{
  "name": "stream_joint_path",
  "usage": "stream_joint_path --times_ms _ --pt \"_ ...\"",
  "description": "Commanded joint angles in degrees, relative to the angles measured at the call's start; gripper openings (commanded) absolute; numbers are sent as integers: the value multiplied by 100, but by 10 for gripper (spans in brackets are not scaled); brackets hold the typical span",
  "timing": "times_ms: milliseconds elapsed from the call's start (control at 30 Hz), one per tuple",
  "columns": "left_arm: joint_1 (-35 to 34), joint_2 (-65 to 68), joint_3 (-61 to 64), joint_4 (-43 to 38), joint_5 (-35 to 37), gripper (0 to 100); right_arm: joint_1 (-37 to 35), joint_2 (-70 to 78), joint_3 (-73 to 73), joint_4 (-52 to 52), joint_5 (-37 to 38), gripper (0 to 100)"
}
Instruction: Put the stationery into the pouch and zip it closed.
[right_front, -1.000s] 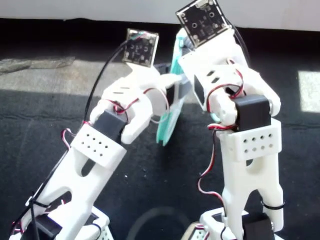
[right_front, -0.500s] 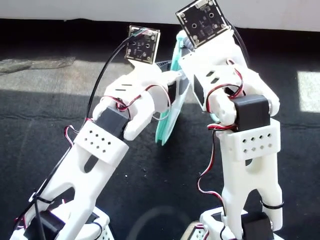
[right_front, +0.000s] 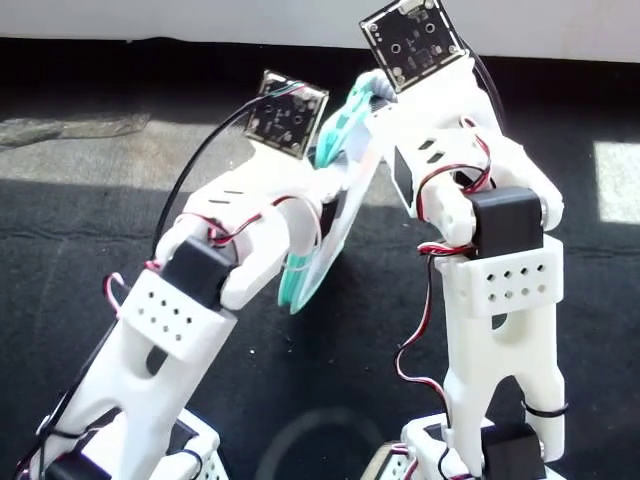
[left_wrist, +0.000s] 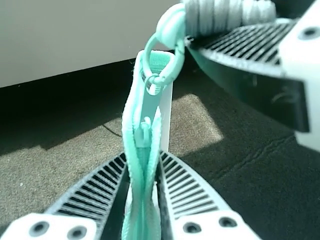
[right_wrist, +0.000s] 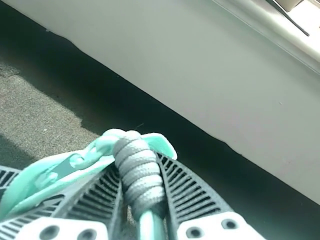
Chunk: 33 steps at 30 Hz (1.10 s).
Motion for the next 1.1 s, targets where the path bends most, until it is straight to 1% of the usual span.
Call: stream_joint_path --times_ms 0,67,267,400,467,600,800,933,1067 --pt "-224 -488 110 290 -62 12 277 -22 -13 -57 422 7" --pt "-277 -778 163 404 -62 12 303 -31 356 -57 677 7" --pt "-532 -1393 418 492 -70 13 567 -48 1095 -549 677 7" --pt "-541 -1552 567 484 -70 13 576 -40 1429 -602 703 7" --pt "-541 -1604 576 484 -70 13 585 -40 1657 -822 703 7" --pt "-541 -1622 541 484 -70 13 787 -40 2097 -1297 712 7" --pt "-567 -1631 532 457 -70 13 1051 -40 2765 -1560 791 7" --pt "-602 -1578 585 448 -70 14 998 -119 2905 -1552 809 7" --pt "-629 -1569 752 413 -70 15 567 -558 2686 -1112 809 14"
